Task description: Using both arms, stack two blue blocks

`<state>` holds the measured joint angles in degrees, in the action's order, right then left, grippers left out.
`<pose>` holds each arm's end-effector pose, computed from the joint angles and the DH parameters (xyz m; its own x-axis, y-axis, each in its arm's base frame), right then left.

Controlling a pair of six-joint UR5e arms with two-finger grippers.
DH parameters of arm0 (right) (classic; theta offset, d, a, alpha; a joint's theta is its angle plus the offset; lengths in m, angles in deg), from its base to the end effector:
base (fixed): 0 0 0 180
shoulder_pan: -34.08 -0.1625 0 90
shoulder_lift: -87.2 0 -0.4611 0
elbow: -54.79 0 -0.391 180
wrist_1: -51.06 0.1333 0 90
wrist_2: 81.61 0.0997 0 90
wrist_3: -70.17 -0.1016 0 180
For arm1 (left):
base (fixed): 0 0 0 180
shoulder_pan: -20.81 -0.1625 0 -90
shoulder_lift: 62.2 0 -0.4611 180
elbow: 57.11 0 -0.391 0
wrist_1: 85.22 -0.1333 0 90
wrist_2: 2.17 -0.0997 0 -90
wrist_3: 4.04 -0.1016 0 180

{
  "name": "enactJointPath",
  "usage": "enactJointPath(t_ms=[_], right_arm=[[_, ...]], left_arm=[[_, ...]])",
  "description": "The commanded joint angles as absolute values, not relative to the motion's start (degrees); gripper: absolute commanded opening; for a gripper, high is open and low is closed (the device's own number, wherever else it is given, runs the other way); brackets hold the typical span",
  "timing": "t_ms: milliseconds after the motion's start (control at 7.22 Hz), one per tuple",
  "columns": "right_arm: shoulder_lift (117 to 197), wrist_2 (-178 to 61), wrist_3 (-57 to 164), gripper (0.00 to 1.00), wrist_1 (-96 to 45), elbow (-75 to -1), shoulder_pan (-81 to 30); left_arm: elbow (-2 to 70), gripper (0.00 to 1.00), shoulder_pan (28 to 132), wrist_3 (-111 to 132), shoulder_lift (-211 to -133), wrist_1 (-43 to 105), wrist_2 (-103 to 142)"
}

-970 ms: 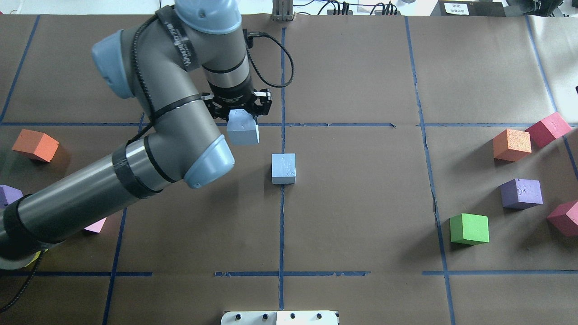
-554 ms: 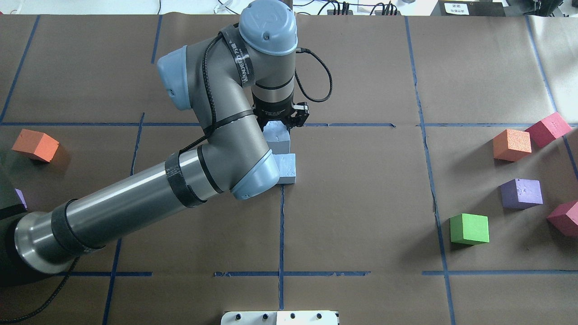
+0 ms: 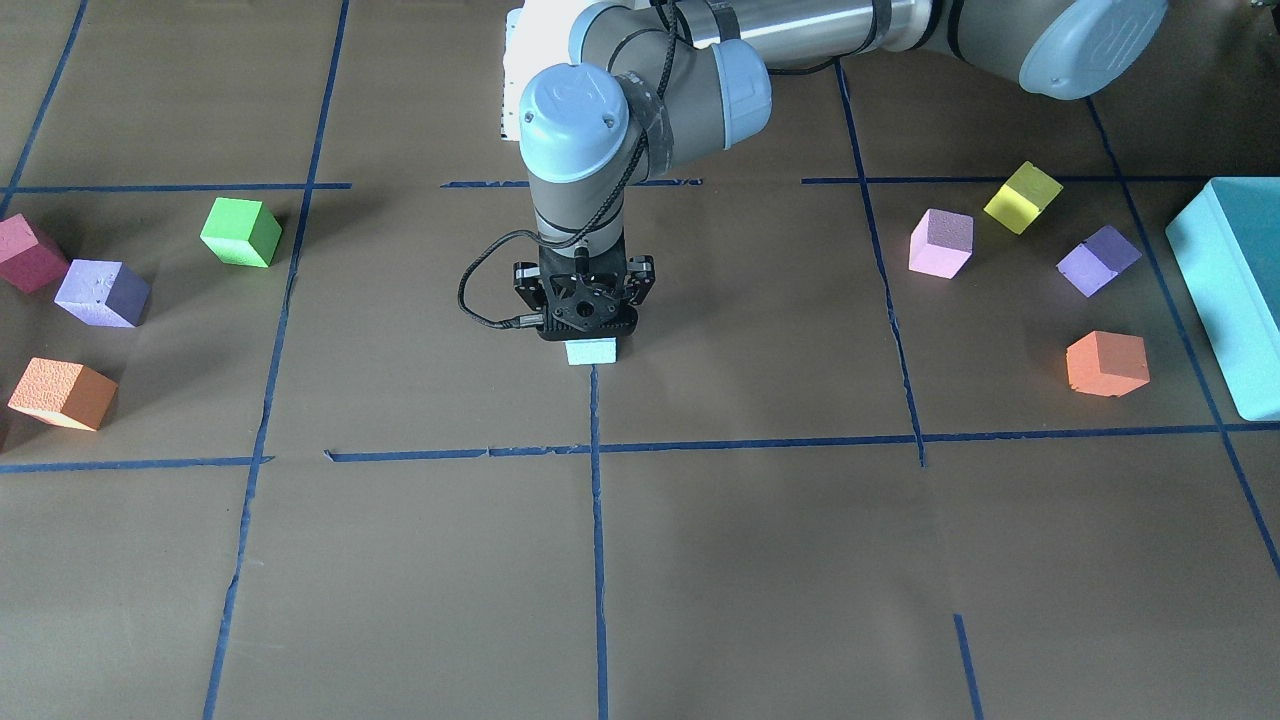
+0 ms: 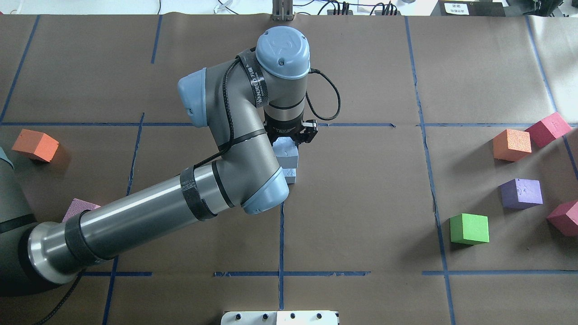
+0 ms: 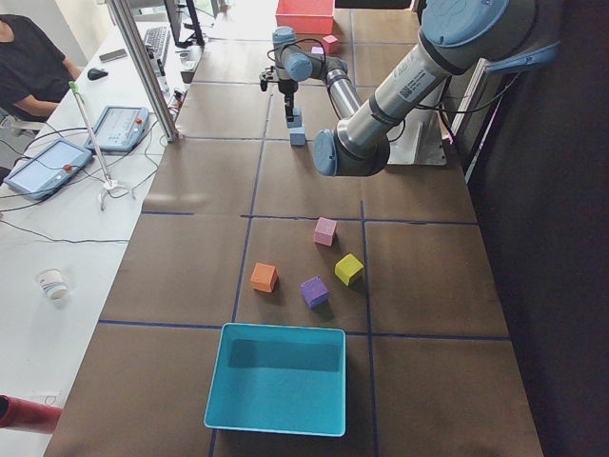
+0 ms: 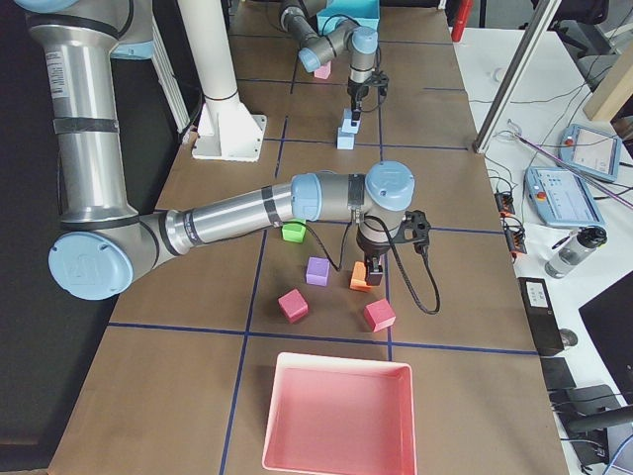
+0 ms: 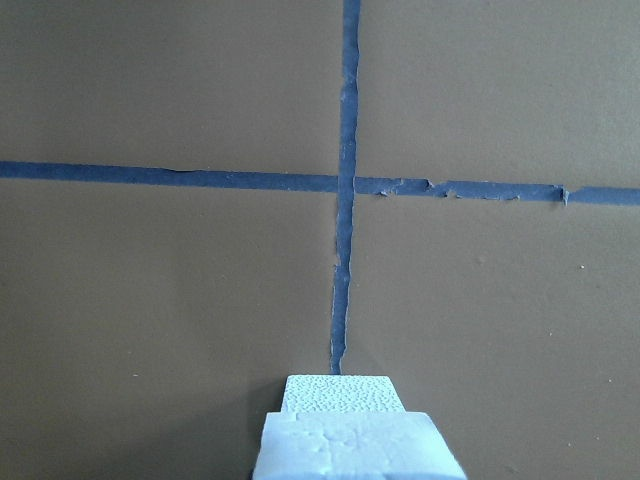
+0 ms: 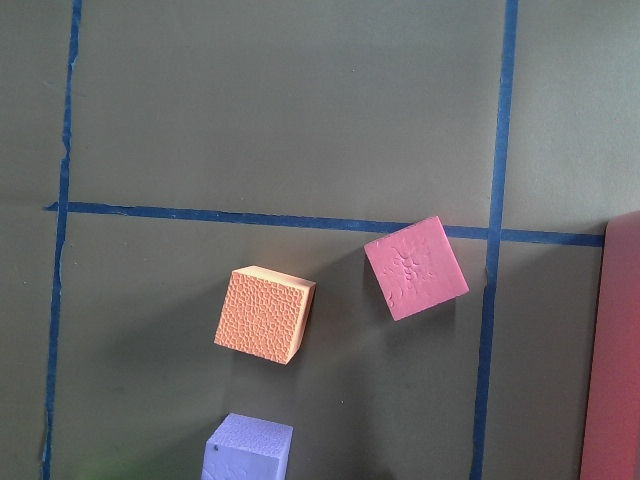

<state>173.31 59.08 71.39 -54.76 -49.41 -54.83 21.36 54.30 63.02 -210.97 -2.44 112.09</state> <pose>0.0451 -0.5061 0.5615 0.6323 -0.0640 0.7721 0.0325 0.9979 0.0561 0.6130 -0.5154 0.1213 0.6984 -0.0360 -0.7148 0.0114 0.9992 -0.0391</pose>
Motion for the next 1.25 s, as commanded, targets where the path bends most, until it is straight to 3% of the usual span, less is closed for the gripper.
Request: enactJointPath(t_ms=[0, 277, 416, 693, 831, 1108], right_arm=[[173.16, 59.01, 71.40, 1.00, -54.76, -49.45, -54.86], [173.07, 59.01, 71.40, 1.00, -54.67, -49.45, -54.86], [173.16, 59.01, 71.40, 1.00, -54.67, -49.45, -54.86], [172.98, 59.01, 71.40, 1.00, -54.67, -49.45, -54.86], [172.98, 59.01, 71.49, 1.00, -54.67, -49.45, -54.86], [172.72, 58.92, 71.40, 1.00, -54.67, -49.36, -54.86]], left_arm=[[21.03, 0.09, 53.77, 62.93, -210.56, -2.34, 112.09], [21.03, 0.12, 53.77, 62.76, -210.56, -2.34, 112.09], [20.94, 0.25, 53.77, 62.41, -210.56, -2.34, 112.09], [20.67, 0.76, 53.68, 62.49, -210.56, -2.34, 112.09], [20.67, 0.95, 53.68, 62.58, -210.56, -2.34, 112.00], [20.76, 1.00, 53.77, 63.28, -210.91, -2.26, 112.00]])
